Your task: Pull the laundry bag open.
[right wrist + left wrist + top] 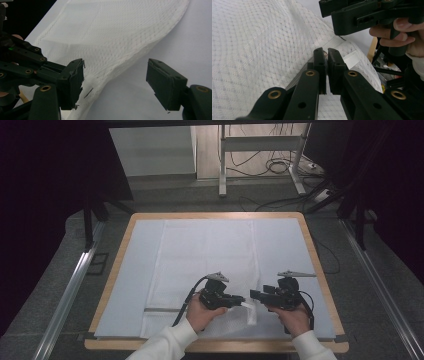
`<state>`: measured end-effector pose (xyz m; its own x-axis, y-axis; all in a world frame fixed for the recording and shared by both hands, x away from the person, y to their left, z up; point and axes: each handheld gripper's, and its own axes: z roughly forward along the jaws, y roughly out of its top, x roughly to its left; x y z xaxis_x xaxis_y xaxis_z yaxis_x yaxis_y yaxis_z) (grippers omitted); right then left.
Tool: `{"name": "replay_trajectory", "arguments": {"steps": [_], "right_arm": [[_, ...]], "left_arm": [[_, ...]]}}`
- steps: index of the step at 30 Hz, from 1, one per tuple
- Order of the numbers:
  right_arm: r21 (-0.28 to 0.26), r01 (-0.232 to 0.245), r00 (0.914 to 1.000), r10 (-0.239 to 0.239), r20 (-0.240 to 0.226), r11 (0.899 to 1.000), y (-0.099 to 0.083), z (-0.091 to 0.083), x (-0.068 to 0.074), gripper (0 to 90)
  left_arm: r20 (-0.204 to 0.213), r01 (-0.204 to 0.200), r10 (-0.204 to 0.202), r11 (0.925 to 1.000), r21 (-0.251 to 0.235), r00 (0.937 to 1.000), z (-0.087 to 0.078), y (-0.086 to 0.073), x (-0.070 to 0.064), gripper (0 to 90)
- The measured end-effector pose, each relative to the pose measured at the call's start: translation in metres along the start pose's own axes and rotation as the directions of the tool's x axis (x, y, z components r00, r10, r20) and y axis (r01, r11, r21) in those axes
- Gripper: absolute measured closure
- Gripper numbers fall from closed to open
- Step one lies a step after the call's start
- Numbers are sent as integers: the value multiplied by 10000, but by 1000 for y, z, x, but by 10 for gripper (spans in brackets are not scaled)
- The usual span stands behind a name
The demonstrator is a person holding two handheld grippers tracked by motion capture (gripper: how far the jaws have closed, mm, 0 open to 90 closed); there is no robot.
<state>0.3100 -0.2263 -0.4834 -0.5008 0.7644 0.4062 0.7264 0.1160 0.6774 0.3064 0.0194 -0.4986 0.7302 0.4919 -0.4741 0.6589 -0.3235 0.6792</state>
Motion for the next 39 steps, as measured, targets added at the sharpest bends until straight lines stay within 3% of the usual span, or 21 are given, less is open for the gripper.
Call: {"name": "replay_trajectory", "arguments": {"steps": [12, 22, 25, 26, 30, 31, 37, 39], "right_arm": [[405, -227, 9997, 223, 99, 9989, 4, 11, 4, 300], [841, -583, 9983, 587, -24, 9948, 5, 32, 4, 353], [995, -540, 9985, 542, -1, 9936, 5, 37, 5, 417], [1092, -580, 9981, 598, -127, 9923, 6, 40, 4, 474], [1295, -690, 9960, 758, -481, 9892, 5, 42, 2, 537], [1317, -681, 9956, 759, -550, 9890, 5, 43, 2, 601], [1457, -732, 9931, 855, -797, 9866, 5, 42, 1, 749], [1398, -755, 9926, 878, -844, 9873, 5, 41, 0, 841]], "left_arm": [[-89, -85, 85, 10000, 33, 9999, 2, -1, -2, 872], [-103, -150, 151, 9999, 81, 9998, 4, -1, -4, 872], [-117, -164, 165, 9998, 80, 9998, 4, -1, -4, 872], [-129, -171, 172, 9998, 82, 9998, 4, -1, -4, 872], [-115, -149, 150, 9999, 81, 9998, 5, -1, -4, 872], [-115, -157, 158, 9998, 91, 9998, 5, -1, -4, 872], [-133, -175, 176, 9998, 103, 9998, 5, -1, -4, 872], [-131, -183, 185, 9998, 111, 9997, 6, -2, -4, 873]]}}
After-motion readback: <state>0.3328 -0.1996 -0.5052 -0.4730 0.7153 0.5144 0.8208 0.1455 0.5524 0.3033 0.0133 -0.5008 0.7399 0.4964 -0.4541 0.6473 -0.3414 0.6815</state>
